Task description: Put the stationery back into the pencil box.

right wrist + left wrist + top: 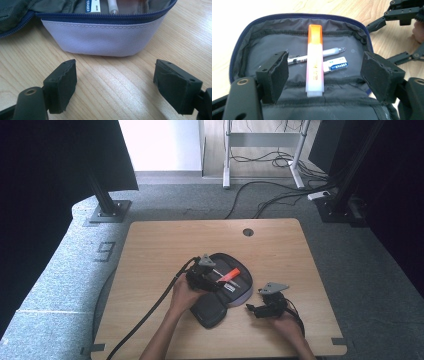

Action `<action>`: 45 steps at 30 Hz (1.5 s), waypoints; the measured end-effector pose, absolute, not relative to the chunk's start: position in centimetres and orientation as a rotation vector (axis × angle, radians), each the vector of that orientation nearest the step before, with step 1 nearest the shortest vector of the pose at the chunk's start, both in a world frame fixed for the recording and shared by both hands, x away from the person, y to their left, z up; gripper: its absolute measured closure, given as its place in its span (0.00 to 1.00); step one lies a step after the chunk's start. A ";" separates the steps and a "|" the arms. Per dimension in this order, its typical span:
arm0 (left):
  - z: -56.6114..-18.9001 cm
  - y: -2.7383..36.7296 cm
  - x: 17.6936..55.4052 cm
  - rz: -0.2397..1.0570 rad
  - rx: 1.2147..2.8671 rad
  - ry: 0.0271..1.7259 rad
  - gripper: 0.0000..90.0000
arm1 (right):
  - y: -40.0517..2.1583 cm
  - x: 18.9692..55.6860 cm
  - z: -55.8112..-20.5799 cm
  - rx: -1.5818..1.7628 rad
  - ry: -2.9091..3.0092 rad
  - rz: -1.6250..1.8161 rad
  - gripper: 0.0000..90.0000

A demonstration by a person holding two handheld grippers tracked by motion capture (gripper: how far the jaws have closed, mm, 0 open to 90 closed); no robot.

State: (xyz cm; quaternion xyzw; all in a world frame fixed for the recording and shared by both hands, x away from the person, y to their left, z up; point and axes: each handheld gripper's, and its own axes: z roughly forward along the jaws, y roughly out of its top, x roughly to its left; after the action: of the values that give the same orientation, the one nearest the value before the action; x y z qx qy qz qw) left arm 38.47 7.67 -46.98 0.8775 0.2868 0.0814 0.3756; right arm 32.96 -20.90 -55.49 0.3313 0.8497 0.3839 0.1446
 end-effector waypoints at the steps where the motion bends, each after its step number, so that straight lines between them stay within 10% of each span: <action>1: -46.9 7.9 38.3 0.213 2.245 0.732 0.24 | -20.9 33.0 -55.5 0.956 2.446 1.106 0.21; 45: -47.2 19.6 30.5 0.327 2.131 0.869 0.03 | -20.9 32.9 -55.5 0.959 2.445 1.103 0.20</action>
State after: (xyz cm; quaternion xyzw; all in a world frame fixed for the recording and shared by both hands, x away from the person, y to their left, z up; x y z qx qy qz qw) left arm 30.48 19.55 -47.24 0.8414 0.3431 0.1289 0.3971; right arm 32.94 -20.88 -55.48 0.3331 0.8491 0.3831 0.1457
